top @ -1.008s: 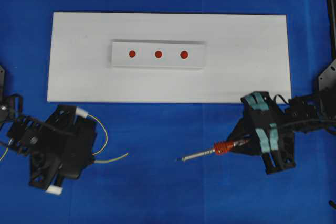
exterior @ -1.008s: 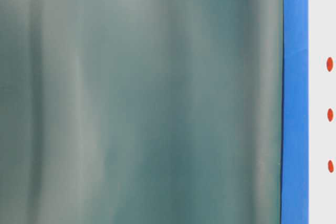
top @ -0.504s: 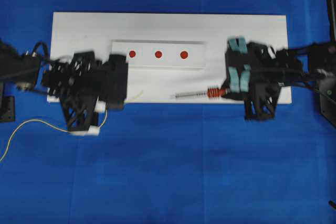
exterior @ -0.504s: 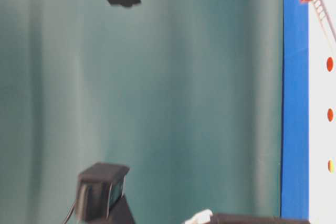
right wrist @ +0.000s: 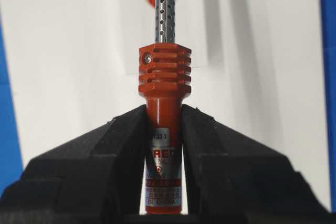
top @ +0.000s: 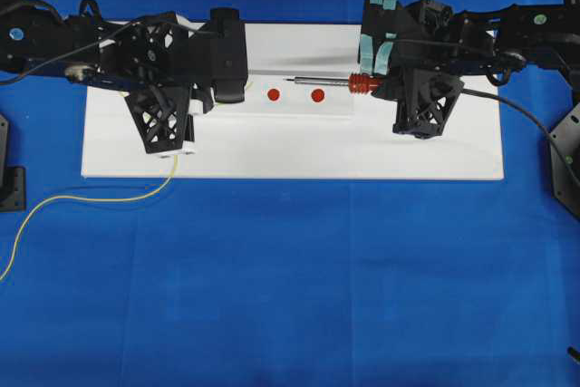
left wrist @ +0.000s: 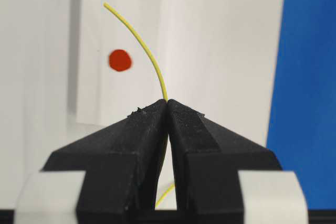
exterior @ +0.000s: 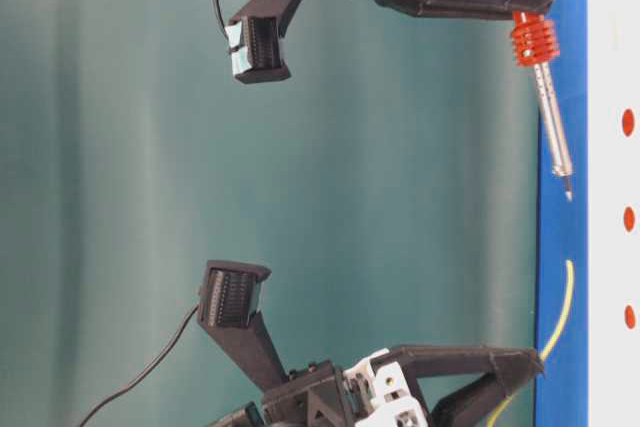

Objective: Touch the tip of the soldering iron to the tip of the solder at the mark.
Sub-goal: 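Carry solder and iron up to the red dots on the strip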

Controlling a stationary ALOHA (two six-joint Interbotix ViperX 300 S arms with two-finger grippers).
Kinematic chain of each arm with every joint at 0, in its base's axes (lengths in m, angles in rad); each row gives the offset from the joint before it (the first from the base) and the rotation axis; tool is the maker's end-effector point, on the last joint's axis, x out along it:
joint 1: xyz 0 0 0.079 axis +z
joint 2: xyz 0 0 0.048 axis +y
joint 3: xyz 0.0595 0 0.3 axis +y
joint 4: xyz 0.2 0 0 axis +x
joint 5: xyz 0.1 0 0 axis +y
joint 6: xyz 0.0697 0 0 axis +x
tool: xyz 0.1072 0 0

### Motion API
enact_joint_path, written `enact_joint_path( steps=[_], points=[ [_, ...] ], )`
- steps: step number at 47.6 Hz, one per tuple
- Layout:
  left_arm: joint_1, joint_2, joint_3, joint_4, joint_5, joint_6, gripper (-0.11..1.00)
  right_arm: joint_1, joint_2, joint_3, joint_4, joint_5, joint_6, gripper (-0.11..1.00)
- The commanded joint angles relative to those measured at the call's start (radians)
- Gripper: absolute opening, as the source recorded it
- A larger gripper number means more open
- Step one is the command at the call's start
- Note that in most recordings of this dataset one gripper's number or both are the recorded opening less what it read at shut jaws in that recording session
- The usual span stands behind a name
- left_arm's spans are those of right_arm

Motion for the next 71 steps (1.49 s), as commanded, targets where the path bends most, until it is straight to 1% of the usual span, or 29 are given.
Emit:
enact_joint_path(
  steps=[1,22,31,46,56,65,71],
  points=[
    [0.003,-0.009,-0.025,0.002,-0.003,0.002,0.02,0.0,-0.009,-0.025,-0.005,-0.002,0.002,0.06],
    [0.0,-0.014,-0.017,0.002,0.026,-0.012,0.02,0.0,-0.009,-0.028,-0.003,0.015,0.011,0.06],
    [0.002,-0.031,0.012,0.002,0.037,-0.015,0.02,0.0,-0.003,-0.034,-0.003,0.014,0.017,0.06],
    [-0.003,-0.077,0.077,0.002,0.038,-0.048,0.02,0.005,0.023,-0.066,-0.005,0.015,0.015,0.06],
    [-0.018,-0.075,0.081,0.002,0.015,-0.048,0.02,0.006,0.028,-0.069,-0.003,0.015,0.017,0.06],
    [-0.018,-0.038,0.095,0.002,-0.035,-0.046,0.02,0.011,0.028,-0.069,-0.003,0.014,0.017,0.06],
    [-0.017,-0.026,0.101,0.002,-0.041,-0.04,0.02,0.014,0.028,-0.069,-0.003,0.015,0.017,0.06]
  ],
)
